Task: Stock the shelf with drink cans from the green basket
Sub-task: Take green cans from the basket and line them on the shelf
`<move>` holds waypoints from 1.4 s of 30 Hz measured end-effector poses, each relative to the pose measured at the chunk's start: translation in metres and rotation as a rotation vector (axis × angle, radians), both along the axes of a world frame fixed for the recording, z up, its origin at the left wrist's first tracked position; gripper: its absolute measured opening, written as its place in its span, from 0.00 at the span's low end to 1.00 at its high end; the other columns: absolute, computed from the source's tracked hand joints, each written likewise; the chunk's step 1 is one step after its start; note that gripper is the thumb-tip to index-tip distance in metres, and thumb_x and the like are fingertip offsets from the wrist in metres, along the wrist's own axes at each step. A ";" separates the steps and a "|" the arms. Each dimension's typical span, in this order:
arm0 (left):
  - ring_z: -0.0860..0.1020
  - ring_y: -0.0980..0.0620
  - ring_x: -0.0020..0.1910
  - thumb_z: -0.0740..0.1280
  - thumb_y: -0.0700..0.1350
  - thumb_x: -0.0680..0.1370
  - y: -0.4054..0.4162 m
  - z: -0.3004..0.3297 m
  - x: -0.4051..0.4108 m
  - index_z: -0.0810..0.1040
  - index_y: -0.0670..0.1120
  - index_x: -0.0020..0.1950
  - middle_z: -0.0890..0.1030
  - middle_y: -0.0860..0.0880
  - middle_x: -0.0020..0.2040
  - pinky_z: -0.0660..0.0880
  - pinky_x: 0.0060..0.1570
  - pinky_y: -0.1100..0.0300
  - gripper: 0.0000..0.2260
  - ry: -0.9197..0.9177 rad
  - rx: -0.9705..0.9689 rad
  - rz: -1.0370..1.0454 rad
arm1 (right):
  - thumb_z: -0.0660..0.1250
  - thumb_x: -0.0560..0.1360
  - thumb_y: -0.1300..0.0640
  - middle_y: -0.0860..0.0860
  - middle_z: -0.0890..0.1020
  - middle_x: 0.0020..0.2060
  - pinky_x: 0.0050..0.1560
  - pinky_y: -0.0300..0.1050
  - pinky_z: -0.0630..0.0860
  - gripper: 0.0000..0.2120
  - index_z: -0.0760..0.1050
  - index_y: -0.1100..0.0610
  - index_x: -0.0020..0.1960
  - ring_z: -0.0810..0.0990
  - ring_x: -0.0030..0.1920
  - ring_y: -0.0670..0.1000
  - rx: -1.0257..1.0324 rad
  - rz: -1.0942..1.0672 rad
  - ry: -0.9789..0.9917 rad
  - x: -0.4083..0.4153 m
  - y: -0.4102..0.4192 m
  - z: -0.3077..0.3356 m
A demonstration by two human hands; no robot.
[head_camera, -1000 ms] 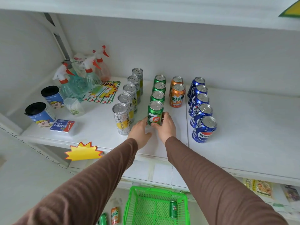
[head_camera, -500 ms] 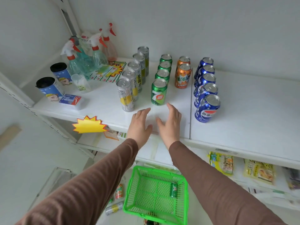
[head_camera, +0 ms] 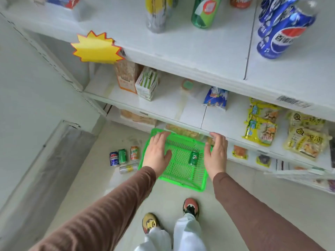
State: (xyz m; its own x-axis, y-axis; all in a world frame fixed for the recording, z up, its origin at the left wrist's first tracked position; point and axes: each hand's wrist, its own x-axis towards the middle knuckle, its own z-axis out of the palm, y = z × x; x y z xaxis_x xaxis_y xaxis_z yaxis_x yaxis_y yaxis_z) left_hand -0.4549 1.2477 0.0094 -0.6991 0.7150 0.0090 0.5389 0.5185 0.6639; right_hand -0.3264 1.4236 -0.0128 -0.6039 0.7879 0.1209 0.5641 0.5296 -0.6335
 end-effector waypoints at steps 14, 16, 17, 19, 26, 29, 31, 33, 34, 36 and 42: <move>0.69 0.44 0.66 0.67 0.41 0.72 0.056 -0.323 0.067 0.67 0.44 0.71 0.72 0.45 0.66 0.64 0.68 0.53 0.27 -0.301 -0.215 0.082 | 0.67 0.79 0.59 0.63 0.74 0.66 0.63 0.50 0.71 0.21 0.70 0.63 0.70 0.74 0.66 0.62 -0.628 -0.222 -0.498 0.017 0.031 -0.340; 0.68 0.44 0.67 0.67 0.41 0.73 0.068 -0.365 0.067 0.67 0.44 0.71 0.72 0.44 0.67 0.63 0.68 0.53 0.27 -0.318 -0.221 0.072 | 0.67 0.79 0.59 0.63 0.74 0.65 0.64 0.52 0.73 0.21 0.70 0.64 0.70 0.75 0.66 0.62 -0.626 -0.235 -0.524 0.011 0.043 -0.384; 0.68 0.44 0.67 0.67 0.41 0.73 0.074 -0.386 0.066 0.67 0.44 0.71 0.72 0.44 0.67 0.63 0.69 0.54 0.27 -0.322 -0.221 0.066 | 0.66 0.79 0.59 0.63 0.75 0.65 0.63 0.52 0.73 0.20 0.71 0.64 0.68 0.75 0.65 0.62 -0.622 -0.249 -0.531 0.007 0.049 -0.405; 0.68 0.44 0.68 0.68 0.41 0.73 0.086 -0.423 0.064 0.67 0.44 0.71 0.71 0.44 0.68 0.63 0.69 0.54 0.27 -0.323 -0.224 0.047 | 0.66 0.78 0.59 0.63 0.77 0.63 0.62 0.53 0.75 0.18 0.73 0.65 0.66 0.77 0.64 0.62 -0.610 -0.275 -0.543 -0.001 0.061 -0.445; 0.69 0.46 0.67 0.69 0.42 0.72 0.118 -0.515 0.051 0.68 0.45 0.70 0.73 0.45 0.66 0.63 0.69 0.56 0.26 -0.343 -0.222 0.039 | 0.69 0.77 0.61 0.62 0.75 0.68 0.66 0.51 0.72 0.24 0.68 0.65 0.71 0.74 0.68 0.62 -0.490 -0.381 -0.643 -0.025 0.081 -0.552; 0.69 0.46 0.67 0.69 0.42 0.73 0.121 -0.536 0.047 0.68 0.45 0.70 0.73 0.44 0.66 0.63 0.69 0.57 0.26 -0.351 -0.234 0.033 | 0.70 0.78 0.57 0.61 0.71 0.70 0.70 0.51 0.66 0.27 0.65 0.62 0.72 0.68 0.71 0.61 -0.372 -0.410 -0.727 -0.029 0.078 -0.577; 0.69 0.45 0.68 0.69 0.42 0.73 0.121 -0.546 0.044 0.68 0.45 0.70 0.72 0.44 0.67 0.63 0.69 0.57 0.26 -0.371 -0.242 0.029 | 0.72 0.76 0.49 0.60 0.69 0.70 0.70 0.50 0.65 0.33 0.63 0.62 0.73 0.67 0.70 0.60 -0.341 -0.391 -0.766 -0.030 0.076 -0.591; 0.69 0.46 0.67 0.69 0.42 0.73 0.120 -0.553 0.041 0.68 0.45 0.70 0.72 0.44 0.66 0.64 0.68 0.57 0.25 -0.389 -0.244 0.041 | 0.74 0.71 0.41 0.60 0.70 0.69 0.69 0.50 0.65 0.39 0.65 0.62 0.71 0.67 0.70 0.60 -0.370 -0.369 -0.784 -0.032 0.072 -0.601; 0.69 0.46 0.67 0.69 0.42 0.73 0.119 -0.556 0.040 0.69 0.45 0.70 0.72 0.45 0.66 0.64 0.67 0.58 0.25 -0.393 -0.246 0.048 | 0.75 0.70 0.40 0.61 0.71 0.68 0.68 0.51 0.67 0.39 0.65 0.62 0.70 0.68 0.69 0.61 -0.400 -0.372 -0.768 -0.033 0.070 -0.605; 0.69 0.46 0.67 0.69 0.42 0.73 0.116 -0.559 0.036 0.69 0.46 0.70 0.72 0.45 0.66 0.65 0.66 0.58 0.25 -0.400 -0.257 0.059 | 0.76 0.69 0.42 0.61 0.75 0.66 0.65 0.52 0.72 0.38 0.65 0.61 0.68 0.72 0.67 0.62 -0.477 -0.377 -0.708 -0.035 0.068 -0.609; 0.68 0.44 0.67 0.70 0.43 0.73 0.092 -0.524 0.027 0.68 0.45 0.70 0.71 0.44 0.67 0.65 0.67 0.57 0.26 -0.437 -0.319 0.117 | 0.79 0.68 0.49 0.59 0.80 0.58 0.57 0.56 0.79 0.33 0.66 0.57 0.65 0.81 0.55 0.61 -0.681 -0.278 -0.471 -0.032 0.051 -0.554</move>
State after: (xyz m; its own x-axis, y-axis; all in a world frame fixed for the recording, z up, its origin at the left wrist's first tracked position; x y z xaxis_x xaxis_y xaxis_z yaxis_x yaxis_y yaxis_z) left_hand -0.4283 1.3399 -0.5149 -0.6639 0.5523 -0.5042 0.1749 0.7702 0.6133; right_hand -0.3585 1.4747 -0.5670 -0.2477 0.7241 -0.6437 0.8996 -0.0747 -0.4302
